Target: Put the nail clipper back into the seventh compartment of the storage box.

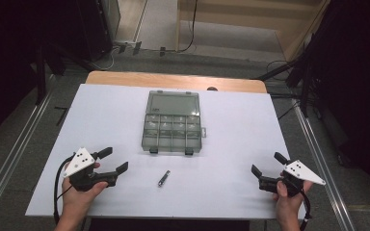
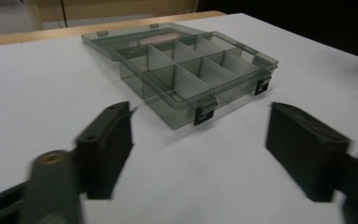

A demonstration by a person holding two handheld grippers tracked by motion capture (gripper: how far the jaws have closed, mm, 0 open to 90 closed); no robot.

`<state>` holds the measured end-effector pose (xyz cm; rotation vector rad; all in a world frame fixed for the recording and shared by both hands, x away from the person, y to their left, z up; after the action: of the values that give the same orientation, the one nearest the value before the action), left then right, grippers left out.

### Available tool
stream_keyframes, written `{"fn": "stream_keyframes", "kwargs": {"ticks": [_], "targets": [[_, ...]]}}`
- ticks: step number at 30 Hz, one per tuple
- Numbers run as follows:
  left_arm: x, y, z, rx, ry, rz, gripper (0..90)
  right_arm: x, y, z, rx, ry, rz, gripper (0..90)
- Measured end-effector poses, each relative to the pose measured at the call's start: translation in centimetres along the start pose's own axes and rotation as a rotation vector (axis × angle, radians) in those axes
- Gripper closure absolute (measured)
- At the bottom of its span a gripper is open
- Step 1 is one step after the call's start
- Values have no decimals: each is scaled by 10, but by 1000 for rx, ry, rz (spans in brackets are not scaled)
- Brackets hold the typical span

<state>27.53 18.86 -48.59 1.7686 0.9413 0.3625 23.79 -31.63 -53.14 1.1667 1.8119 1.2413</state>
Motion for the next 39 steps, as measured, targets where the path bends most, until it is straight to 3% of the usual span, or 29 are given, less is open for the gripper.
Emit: {"fn": "stream_keyframes", "kwargs": {"ticks": [1,4,5,7,11,15,18,21,32,39], "targets": [[-5,0,4,23,-6,3,407,0,0,0,1,1,-1,0],[-10,-1,10,45,-15,13,601,0,0,0,2,0,-1,0],[-13,-2,14,71,-25,12,601,0,0,0,3,-1,-1,0],[-16,-5,21,113,-58,7,719,0,0,1,2,0,-1,0],[-19,-9,33,161,-77,-11,890,0,0,1,6,-2,-1,0],[-23,-12,49,228,-88,-15,894,0,0,1,8,1,-4,0],[-25,-13,56,251,-98,-18,895,1,0,2,7,-2,-5,0],[-31,-13,68,287,-111,-2,895,0,0,2,9,-1,-5,0],[-43,-20,98,374,-146,-26,895,1,0,2,12,-4,-4,6],[-53,-23,109,411,-162,-13,895,1,0,2,12,-3,-8,6]]}}
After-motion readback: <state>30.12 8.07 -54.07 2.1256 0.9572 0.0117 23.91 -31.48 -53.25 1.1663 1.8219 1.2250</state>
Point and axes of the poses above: each handheld gripper's, and its own axes: z roughly forward along the jaws, y roughly out of its top, x roughly to its left, the point moved 5 cm from there along z, roughly forward along the jaws, and after that the axes turned 6 degrees about -z, right-handed, at the moved point
